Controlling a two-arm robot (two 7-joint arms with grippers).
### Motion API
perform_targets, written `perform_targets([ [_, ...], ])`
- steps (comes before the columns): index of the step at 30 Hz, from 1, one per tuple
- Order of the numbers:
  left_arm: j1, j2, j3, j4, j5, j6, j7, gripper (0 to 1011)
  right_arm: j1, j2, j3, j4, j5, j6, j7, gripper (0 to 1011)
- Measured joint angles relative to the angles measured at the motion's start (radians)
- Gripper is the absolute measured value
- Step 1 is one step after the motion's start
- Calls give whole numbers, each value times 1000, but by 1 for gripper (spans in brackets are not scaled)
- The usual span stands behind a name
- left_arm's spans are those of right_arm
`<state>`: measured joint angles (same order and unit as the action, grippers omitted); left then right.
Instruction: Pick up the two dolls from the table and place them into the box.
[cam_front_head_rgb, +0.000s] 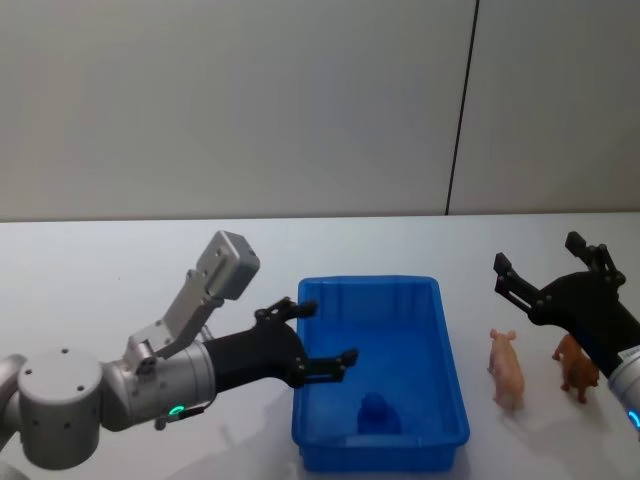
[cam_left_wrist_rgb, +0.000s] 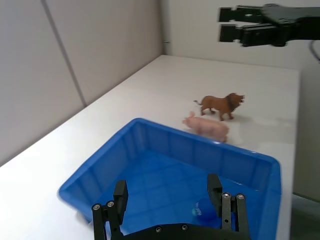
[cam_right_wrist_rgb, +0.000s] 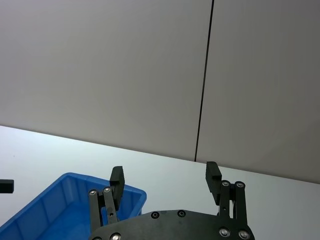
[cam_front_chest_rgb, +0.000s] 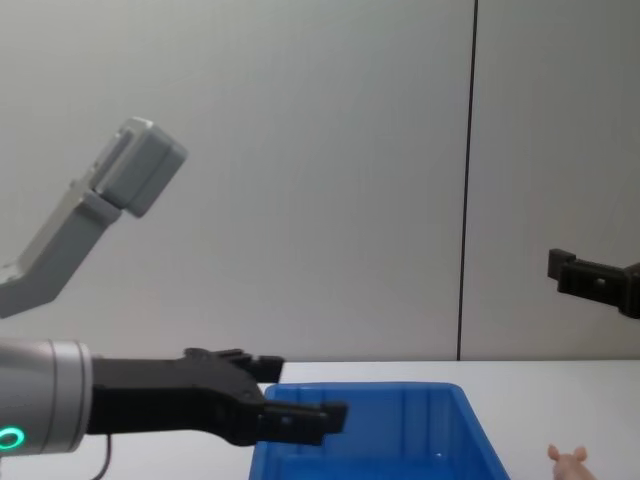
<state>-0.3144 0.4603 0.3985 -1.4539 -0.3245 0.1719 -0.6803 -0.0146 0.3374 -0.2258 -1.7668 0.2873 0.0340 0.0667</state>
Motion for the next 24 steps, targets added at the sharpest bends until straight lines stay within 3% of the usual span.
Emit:
perform_targets([
  [24, 159, 88, -32, -172, -101, 84, 420, 1003, 0, 0, 0, 0, 0, 0, 0, 1001],
])
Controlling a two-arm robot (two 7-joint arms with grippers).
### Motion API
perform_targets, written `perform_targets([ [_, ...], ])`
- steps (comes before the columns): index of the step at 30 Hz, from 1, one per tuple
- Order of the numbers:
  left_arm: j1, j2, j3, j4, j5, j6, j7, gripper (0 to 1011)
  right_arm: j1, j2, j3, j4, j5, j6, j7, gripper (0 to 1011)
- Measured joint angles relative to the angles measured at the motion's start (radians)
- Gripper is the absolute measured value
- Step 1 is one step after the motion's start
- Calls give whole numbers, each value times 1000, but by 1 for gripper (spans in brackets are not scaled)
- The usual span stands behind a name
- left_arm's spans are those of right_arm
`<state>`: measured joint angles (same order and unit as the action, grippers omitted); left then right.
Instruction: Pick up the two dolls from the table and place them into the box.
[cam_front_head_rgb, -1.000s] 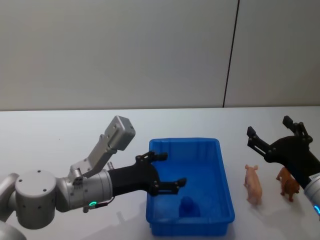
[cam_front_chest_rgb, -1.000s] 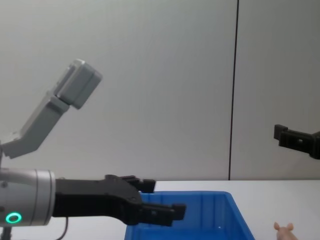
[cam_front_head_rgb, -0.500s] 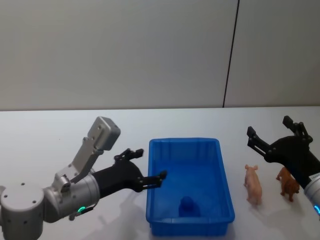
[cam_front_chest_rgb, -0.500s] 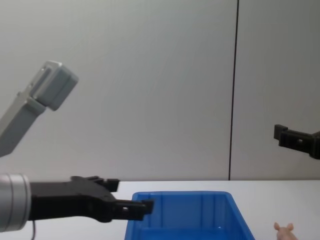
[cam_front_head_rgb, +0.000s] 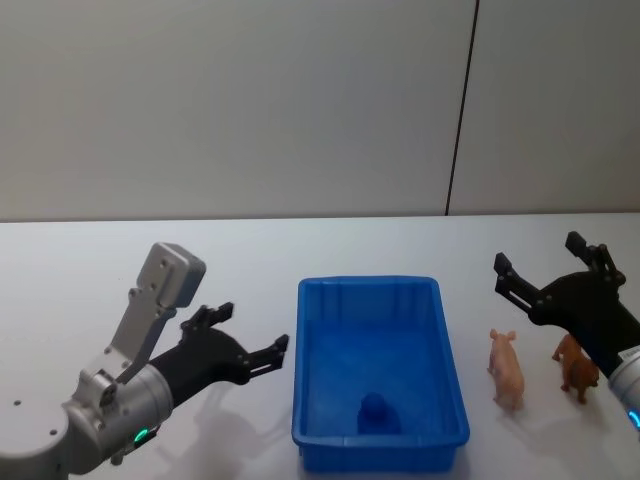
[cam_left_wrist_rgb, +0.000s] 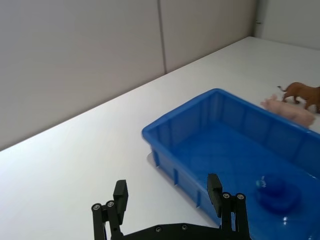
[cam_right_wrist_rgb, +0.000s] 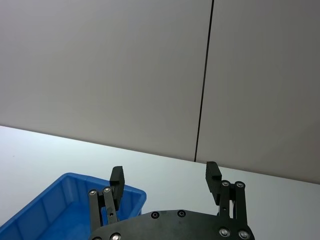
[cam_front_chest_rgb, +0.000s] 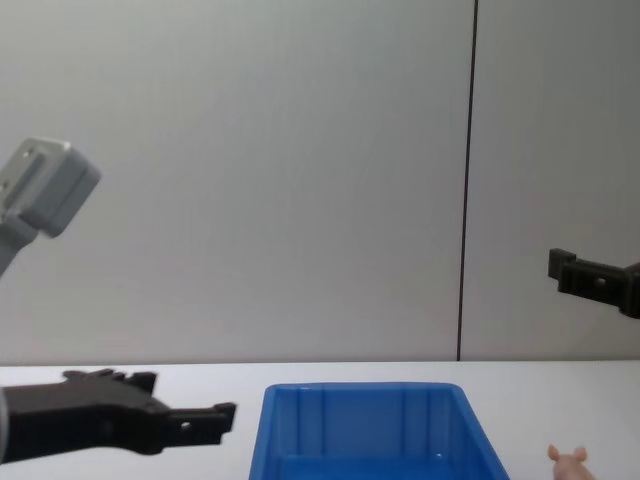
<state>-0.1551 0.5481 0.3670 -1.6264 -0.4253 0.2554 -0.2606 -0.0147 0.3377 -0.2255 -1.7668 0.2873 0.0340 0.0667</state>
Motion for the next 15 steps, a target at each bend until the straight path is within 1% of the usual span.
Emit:
perform_targets([
  [1, 7, 2, -1, -5, -4, 2, 13, 1003, 0, 1, 0, 0, 0, 0, 0, 1001],
  [2, 16, 6, -3, -13, -11, 6, 44, 1003, -1, 1, 1, -1, 0, 0, 0, 1001],
  [4, 29, 11, -6, -25, -21, 11, 83, 1003, -5, 4, 3, -6, 3, 0, -2, 1001],
  [6, 40, 15, -8, -34, -28, 15, 114, 1003, -10, 7, 5, -10, 6, 0, -5, 1001],
  [9, 57, 21, -11, -48, -42, 21, 167, 1003, -27, 17, 11, -27, 13, 0, -20, 1001],
  [10, 67, 23, -13, -56, -49, 23, 194, 1003, -32, 20, 13, -31, 15, 0, -24, 1001],
  [11, 72, 24, -14, -59, -53, 25, 212, 1003, -45, 28, 17, -42, 19, 0, -34, 1001],
  [12, 72, 24, -14, -59, -53, 25, 212, 1003, -52, 32, 19, -48, 21, 0, -39, 1001],
  [13, 85, 28, -18, -70, -62, 28, 251, 1003, -66, 39, 23, -59, 26, 1, -49, 1001],
  [14, 85, 28, -18, -70, -62, 28, 251, 1003, -74, 43, 25, -65, 29, 2, -57, 1001],
  [15, 89, 29, -19, -73, -65, 29, 263, 1003, -81, 46, 27, -70, 31, 3, -63, 1001],
])
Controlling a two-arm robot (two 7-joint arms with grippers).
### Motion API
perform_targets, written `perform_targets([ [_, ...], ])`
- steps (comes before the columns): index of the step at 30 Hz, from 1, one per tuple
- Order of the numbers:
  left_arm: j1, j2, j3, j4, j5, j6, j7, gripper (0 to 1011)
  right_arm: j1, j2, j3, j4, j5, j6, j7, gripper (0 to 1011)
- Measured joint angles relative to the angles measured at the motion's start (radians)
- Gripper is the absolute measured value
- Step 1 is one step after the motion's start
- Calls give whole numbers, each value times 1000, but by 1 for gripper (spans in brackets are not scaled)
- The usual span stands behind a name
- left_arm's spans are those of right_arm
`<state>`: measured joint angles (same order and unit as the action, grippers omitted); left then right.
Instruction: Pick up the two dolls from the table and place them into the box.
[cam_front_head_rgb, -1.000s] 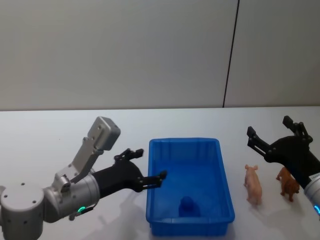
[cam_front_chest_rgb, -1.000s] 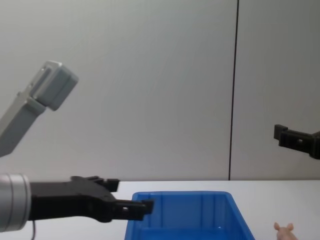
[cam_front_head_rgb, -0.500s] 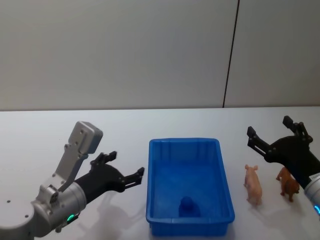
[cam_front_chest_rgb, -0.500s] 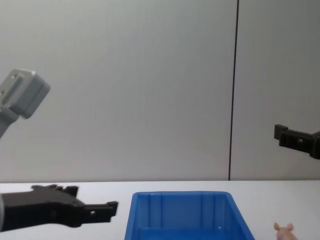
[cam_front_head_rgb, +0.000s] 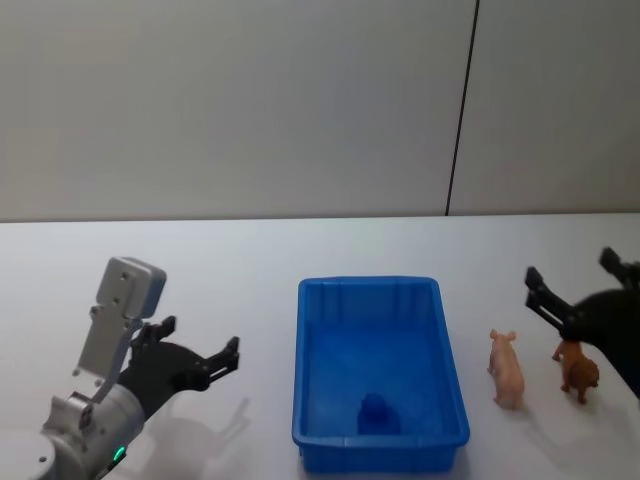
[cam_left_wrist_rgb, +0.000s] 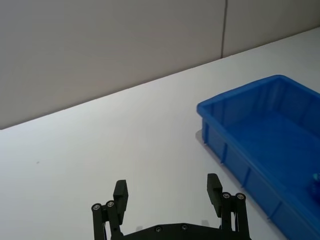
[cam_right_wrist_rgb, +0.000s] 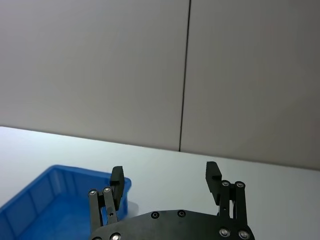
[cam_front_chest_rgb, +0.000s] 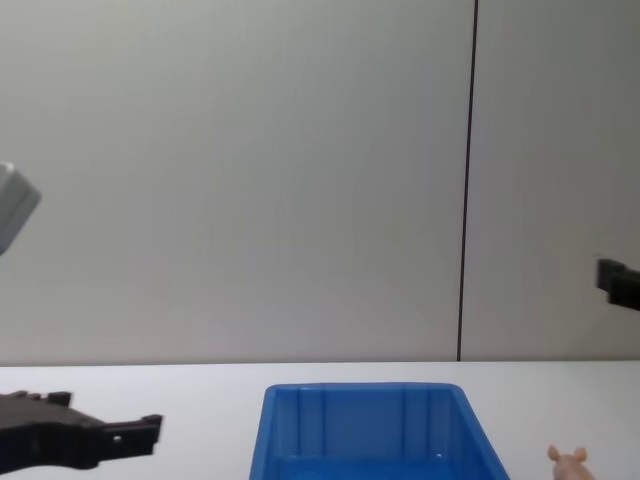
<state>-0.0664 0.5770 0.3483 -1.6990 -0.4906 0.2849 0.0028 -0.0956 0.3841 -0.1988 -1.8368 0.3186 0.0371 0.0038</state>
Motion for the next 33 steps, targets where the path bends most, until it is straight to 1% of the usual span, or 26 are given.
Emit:
perform_targets([
  [2, 18, 3, -4, -11, -14, 4, 56, 1003, -27, 14, 7, -19, 8, 7, -20, 1001],
  [3, 21, 4, -5, -14, -17, 5, 69, 1003, -44, 22, 12, -31, 12, 13, -33, 1001],
  [4, 24, 4, -6, -16, -20, 6, 82, 1003, -44, 22, 12, -31, 12, 13, -33, 1001],
  [6, 32, 5, -8, -22, -26, 8, 109, 1003, -70, 35, 18, -49, 17, 26, -54, 1001],
  [7, 39, 6, -10, -27, -33, 9, 138, 1003, -78, 39, 20, -54, 17, 28, -60, 1001],
  [9, 48, 7, -13, -32, -39, 11, 163, 1003, -102, 51, 27, -70, 20, 44, -84, 1001],
  [10, 55, 7, -15, -36, -46, 12, 194, 1003, -116, 58, 31, -78, 21, 55, -98, 1001],
  [11, 58, 7, -16, -38, -49, 12, 202, 1003, -116, 58, 31, -78, 21, 55, -98, 1001],
  [12, 66, 7, -18, -42, -54, 13, 231, 1003, -132, 66, 37, -86, 21, 69, -114, 1001],
  [16, 82, 6, -24, -50, -69, 15, 294, 1003, -164, 85, 50, -105, 22, 114, -153, 1001],
  [19, 90, 5, -26, -54, -76, 16, 327, 1003, -175, 92, 57, -111, 21, 135, -169, 1001],
  [20, 95, 5, -29, -57, -81, 16, 348, 1003, -180, 96, 61, -113, 19, 152, -178, 1001],
  [23, 103, 4, -31, -61, -88, 17, 378, 1003, -183, 101, 66, -114, 14, 179, -189, 1001],
  [28, 112, 3, -35, -65, -95, 17, 415, 1003, -179, 103, 71, -109, 6, 215, -192, 1001],
  [33, 118, 2, -37, -68, -100, 18, 437, 1003, -165, 100, 73, -96, -3, 253, -182, 1001],
])
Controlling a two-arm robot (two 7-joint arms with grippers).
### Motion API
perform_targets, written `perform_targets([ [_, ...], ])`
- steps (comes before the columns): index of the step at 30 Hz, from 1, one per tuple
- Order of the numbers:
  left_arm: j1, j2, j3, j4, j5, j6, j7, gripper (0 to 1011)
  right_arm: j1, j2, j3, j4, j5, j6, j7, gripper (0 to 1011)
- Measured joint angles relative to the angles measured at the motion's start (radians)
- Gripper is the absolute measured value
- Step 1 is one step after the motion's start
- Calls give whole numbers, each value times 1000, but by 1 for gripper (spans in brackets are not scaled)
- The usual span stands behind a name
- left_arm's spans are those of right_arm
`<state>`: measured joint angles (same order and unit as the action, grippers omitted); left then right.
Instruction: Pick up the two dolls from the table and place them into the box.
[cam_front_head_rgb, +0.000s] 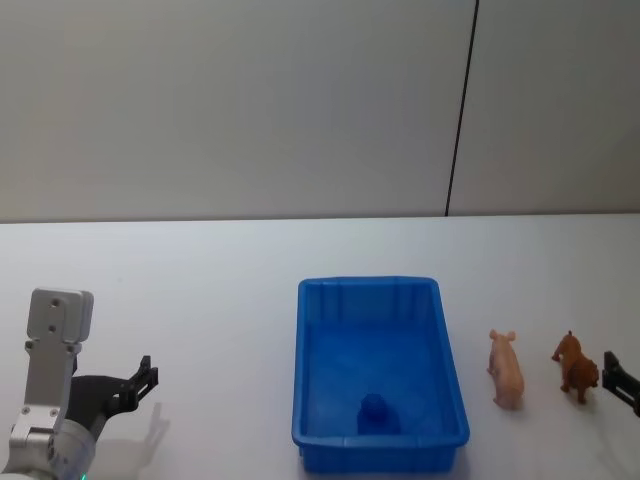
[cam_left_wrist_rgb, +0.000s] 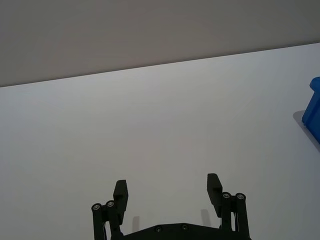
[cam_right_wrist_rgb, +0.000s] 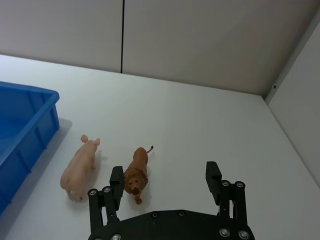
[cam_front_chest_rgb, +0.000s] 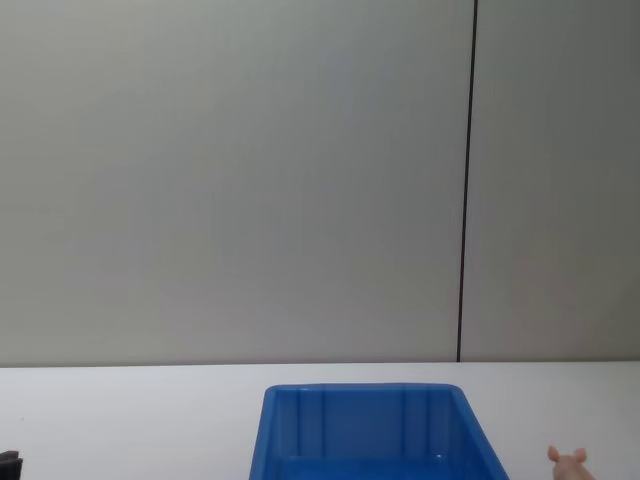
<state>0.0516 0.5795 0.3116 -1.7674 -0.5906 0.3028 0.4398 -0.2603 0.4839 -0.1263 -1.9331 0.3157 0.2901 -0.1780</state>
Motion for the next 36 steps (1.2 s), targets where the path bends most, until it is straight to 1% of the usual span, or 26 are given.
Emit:
perform_targets([
  [3, 3, 0, -1, -1, -2, 0, 10, 1003, 17, -7, -2, 14, -7, 27, 20, 1001],
  [7, 5, -1, -2, -2, -4, 1, 20, 1003, 33, -15, -6, 27, -13, 45, 40, 1001],
  [13, 8, -1, -3, -4, -7, 1, 32, 1003, 70, -36, -18, 64, -28, 86, 84, 1001],
  [19, 9, -1, -3, -4, -8, 1, 38, 1003, 94, -51, -27, 94, -48, 119, 104, 1001],
  [26, 10, -1, -4, -5, -9, 1, 43, 1003, 115, -64, -33, 127, -74, 138, 117, 1001],
  [32, 11, -1, -4, -5, -10, 1, 46, 1003, 147, -80, -40, 169, -104, 140, 140, 1001],
  [35, 11, -1, -4, -6, -10, 1, 46, 1003, 174, -91, -45, 201, -124, 138, 158, 1001],
  [36, 11, -1, -4, -6, -10, 1, 46, 1004, 174, -91, -45, 201, -124, 138, 158, 1001],
])
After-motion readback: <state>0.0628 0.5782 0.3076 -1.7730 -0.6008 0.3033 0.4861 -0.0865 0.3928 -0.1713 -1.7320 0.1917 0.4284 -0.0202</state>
